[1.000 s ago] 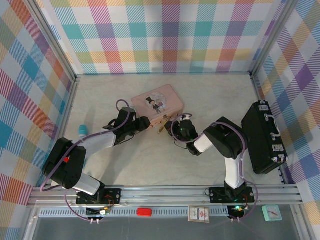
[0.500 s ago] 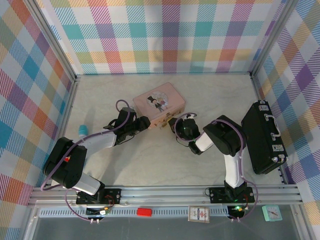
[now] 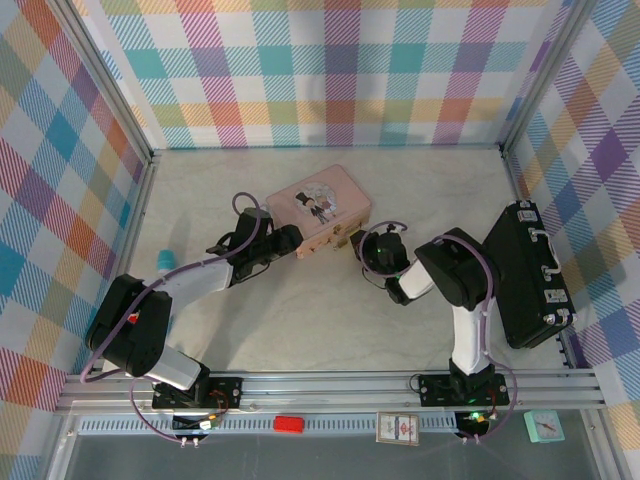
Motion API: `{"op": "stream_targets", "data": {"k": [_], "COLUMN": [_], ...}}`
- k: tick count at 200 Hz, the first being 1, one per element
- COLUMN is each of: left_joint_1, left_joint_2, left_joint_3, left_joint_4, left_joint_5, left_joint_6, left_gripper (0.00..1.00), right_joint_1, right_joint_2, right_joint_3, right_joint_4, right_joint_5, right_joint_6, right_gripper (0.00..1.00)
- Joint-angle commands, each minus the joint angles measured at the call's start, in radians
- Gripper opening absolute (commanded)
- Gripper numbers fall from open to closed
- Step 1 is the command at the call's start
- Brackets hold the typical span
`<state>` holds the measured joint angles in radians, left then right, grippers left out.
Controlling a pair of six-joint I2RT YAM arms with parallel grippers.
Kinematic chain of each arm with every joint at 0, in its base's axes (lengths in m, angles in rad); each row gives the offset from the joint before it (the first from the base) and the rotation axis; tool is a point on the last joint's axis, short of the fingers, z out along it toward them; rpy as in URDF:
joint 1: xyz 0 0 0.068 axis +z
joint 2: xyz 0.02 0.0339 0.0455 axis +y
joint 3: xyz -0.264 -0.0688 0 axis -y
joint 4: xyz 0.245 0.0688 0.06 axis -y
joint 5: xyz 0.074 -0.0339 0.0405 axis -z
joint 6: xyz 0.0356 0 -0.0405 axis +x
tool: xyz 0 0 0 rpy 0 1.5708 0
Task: Unlock the padlock with the key
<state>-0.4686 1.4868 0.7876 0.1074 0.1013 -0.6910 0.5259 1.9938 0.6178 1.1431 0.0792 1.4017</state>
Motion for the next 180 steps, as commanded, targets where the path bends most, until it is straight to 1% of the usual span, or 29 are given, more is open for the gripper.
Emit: {"op": "stream_targets", "data": {"k": [1,27,43,53,70,88,119,148,167,180], "left_joint_1": [0.008,0.041,0.074,0.089,0.097,0.1,0.102,0.101,0.102,0.102], "left_joint_2": [-0.039,-0.101,-0.17,-0.219,-0.32,-0.423,-0.566,-0.67,-0.705,-0.718], "left_joint_3": [0.014,-0.022,-0.053,-0.061,-0.08,-0.119,-0.187,-0.269,-0.314,-0.339], "left_joint_4": [-0.02,-0.029,-0.051,-0.092,-0.175,-0.228,-0.288,-0.282,-0.254,-0.223], "left_joint_5": [-0.023,-0.013,0.003,0.011,-0.014,-0.034,-0.044,-0.065,-0.076,-0.08], "left_joint_6": [0.042,0.085,0.134,0.187,0.269,0.311,0.339,0.338,0.349,0.36], "left_gripper": [0.61,0.61,0.62,0.63,0.65,0.68,0.7,0.71,0.71,0.71], "right_joint_1": [-0.02,-0.037,-0.055,-0.065,-0.073,-0.073,-0.073,-0.073,-0.073,-0.073], "right_joint_2": [-0.065,-0.143,-0.21,-0.257,-0.348,-0.464,-0.699,-0.896,-0.981,-1.019], "right_joint_3": [-0.021,-0.045,-0.054,-0.062,-0.087,-0.103,-0.126,-0.097,-0.08,-0.076], "right_joint_4": [-0.011,-0.084,-0.157,-0.214,-0.315,-0.485,-0.806,-1.129,-1.3,-1.383], "right_joint_5": [0.006,-0.033,-0.103,-0.157,-0.212,-0.242,-0.241,-0.238,-0.228,-0.225], "right_joint_6": [-0.042,-0.131,-0.216,-0.274,-0.378,-0.482,-0.634,-0.783,-0.844,-0.87], "right_gripper": [0.0,0.0,0.0,0.0,0.0,0.0,0.0,0.0,0.0,0.0]}}
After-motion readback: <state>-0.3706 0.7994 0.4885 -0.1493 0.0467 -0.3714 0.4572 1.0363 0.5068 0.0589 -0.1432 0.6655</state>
